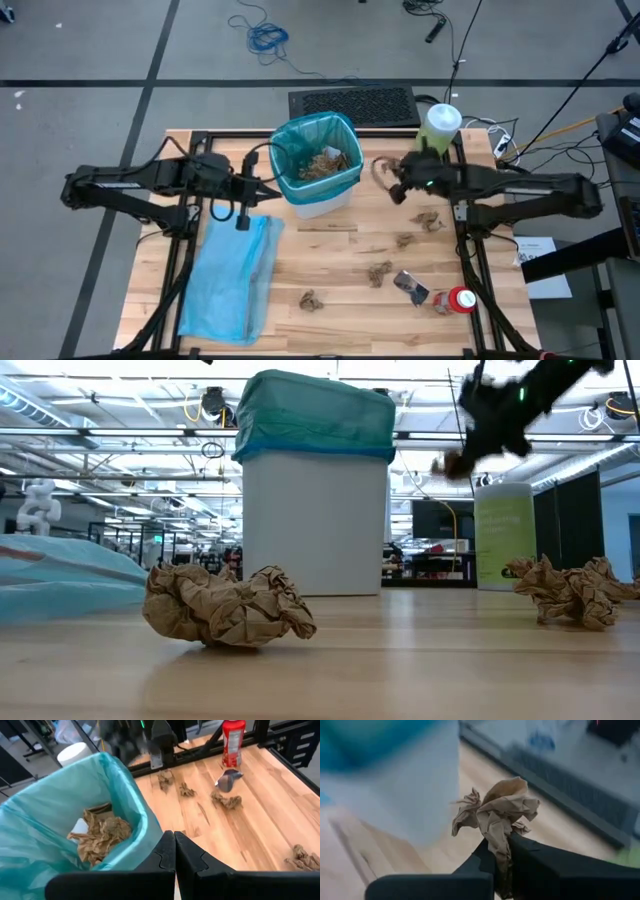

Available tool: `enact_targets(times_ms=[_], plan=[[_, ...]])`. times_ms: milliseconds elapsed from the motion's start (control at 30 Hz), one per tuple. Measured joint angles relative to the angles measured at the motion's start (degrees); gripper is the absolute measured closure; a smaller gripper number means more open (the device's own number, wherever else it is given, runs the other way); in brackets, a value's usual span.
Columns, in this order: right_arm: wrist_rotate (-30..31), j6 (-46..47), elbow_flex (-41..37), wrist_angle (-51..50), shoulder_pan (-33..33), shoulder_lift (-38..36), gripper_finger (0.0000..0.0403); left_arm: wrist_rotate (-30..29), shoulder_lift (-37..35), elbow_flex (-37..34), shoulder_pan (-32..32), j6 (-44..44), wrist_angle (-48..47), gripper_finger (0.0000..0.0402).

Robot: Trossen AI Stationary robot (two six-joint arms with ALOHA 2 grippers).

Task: Place trash/remove bag and relplace
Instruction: Put the brown paper into the blue trash bag inside the white trash bin

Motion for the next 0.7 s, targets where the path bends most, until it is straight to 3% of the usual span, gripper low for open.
enact_targets(times_ms=[133,300,467,700], plan=[[0.0,-6.7,8.1,2.4,0.0,-2.7,0.0398,0.0,1.4,0.0,0.0,-1.3,0.0,0.0401],[-3.5,-17.7,16.7,9.0,0.0,-0.9,0.0398,-0.2,2.6,0.0,0.0,-1.3,0.2,0.0401],[-9.2,-26.7,24.4,15.4,-0.3,6.1,0.0398,-3.9,2.8,0.0,0.1,-1.4,1.0,0.0401],[-15.9,-31.1,38.0,12.7,-2.0,21.5,0.0398,-13.5,2.8,0.0,0.0,-5.7,1.5,0.0401]])
